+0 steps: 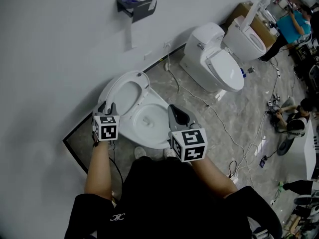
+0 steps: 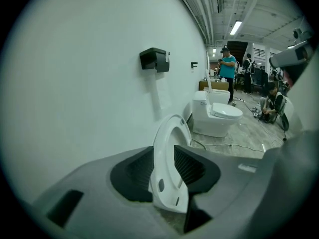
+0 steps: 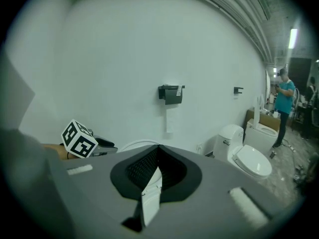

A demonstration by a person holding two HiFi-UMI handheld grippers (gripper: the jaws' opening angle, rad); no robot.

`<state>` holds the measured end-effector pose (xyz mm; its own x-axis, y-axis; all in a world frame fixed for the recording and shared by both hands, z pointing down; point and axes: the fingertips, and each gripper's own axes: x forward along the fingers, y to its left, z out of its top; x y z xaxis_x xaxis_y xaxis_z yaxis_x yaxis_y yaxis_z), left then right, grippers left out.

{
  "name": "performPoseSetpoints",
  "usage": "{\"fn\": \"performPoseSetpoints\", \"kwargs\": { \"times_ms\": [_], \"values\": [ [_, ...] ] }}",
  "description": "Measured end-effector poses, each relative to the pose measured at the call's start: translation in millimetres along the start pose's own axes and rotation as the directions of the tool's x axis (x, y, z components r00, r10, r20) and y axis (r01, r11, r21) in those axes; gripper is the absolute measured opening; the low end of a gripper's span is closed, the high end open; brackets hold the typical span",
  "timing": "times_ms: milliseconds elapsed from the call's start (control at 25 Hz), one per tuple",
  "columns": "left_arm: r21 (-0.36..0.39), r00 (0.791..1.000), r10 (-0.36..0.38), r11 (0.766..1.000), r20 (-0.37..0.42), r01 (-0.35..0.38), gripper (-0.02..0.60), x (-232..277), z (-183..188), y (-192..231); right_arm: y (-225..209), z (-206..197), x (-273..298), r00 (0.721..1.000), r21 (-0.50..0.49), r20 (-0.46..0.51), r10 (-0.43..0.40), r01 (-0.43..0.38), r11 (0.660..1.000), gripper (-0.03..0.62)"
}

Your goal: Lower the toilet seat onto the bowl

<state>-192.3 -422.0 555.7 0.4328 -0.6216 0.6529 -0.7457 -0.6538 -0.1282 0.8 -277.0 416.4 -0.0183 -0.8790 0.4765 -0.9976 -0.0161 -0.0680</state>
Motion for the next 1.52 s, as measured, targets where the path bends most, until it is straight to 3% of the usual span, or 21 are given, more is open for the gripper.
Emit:
{"fn": "performPoseSetpoints", "kwargs": {
  "times_ms": [480, 560, 800, 1080, 1360, 1520],
  "values": [
    [0.096, 0.988, -0.066, 0.992, -0.139, 0.079, 0.130, 58, -25, 12, -19, -5, 1, 0.996, 0.036, -0.020, -0.085, 0.086, 0.996, 0.009],
    [0.109, 0.987, -0.059, 0.991, -0.150, 0.076, 0.107, 62, -26, 14, -21, -5, 1, 0.996, 0.034, -0.022, -0.086, 0.087, 0.996, 0.009],
    [0.100, 0.975, -0.089, 0.989, -0.201, 0.111, 0.065, 70, -32, 11, -28, -4, 1, 0.996, 0.034, -0.026, -0.089, 0.090, 0.995, 0.009],
    [0.103, 0.971, -0.107, 0.986, -0.213, 0.131, 0.067, 62, -32, -2, -31, -7, -1, 0.997, 0.038, -0.032, -0.077, 0.078, 0.996, 0.009],
    [0.098, 0.955, -0.214, 0.966, -0.205, 0.238, 0.074, 48, -36, -44, -38, -17, -6, 0.998, 0.049, -0.032, -0.059, 0.061, 0.997, 0.009],
    [0.080, 0.929, -0.307, 0.941, -0.209, 0.329, 0.083, 30, -45, -86, -46, -25, -18, 0.998, 0.059, -0.033, -0.048, 0.050, 0.997, 0.009]
  ]
}}
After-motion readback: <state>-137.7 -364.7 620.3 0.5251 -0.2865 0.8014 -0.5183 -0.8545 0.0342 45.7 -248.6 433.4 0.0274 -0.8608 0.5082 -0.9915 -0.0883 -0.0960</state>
